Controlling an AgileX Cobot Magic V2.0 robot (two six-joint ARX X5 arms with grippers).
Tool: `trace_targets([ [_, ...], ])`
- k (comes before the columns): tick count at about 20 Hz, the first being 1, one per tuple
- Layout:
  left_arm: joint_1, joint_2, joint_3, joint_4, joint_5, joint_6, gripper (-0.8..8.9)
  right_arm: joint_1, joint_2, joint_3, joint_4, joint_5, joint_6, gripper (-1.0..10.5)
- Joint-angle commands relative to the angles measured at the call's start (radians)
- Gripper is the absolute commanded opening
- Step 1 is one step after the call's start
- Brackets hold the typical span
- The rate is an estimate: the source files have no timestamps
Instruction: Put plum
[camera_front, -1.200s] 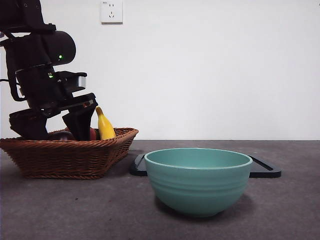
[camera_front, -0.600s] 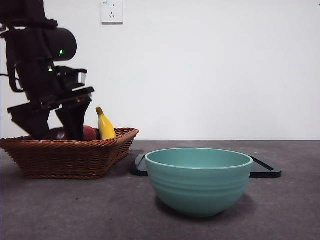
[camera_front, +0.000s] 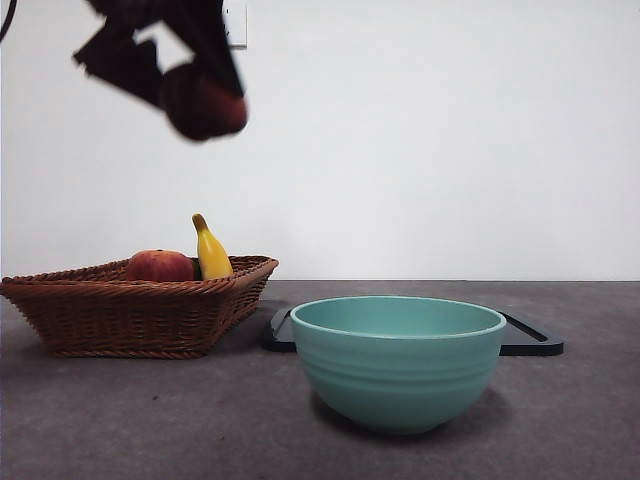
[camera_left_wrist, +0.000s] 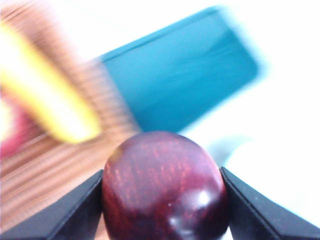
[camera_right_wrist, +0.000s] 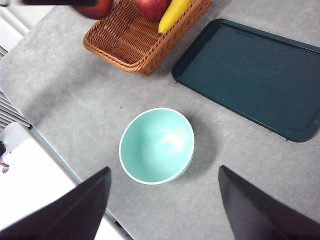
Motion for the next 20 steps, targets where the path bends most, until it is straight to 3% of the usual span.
trace_targets([
  [1,-0.075,-0.020,0.023,-0.003,0.011,0.013,2.72,0.005,0.005,0.021,0.009,0.000,0.003,3.4],
  [11,-0.342,0.147,0.022,0.009,0.011,0.031,2.72,0.005,0.005,0.021,0.009,0.000,0.003,3.4],
  [20,-0.410,0.369,0.022,0.042,0.003,0.083,2.72,0.005,0.005,0.021,0.010,0.000,0.003,3.4],
])
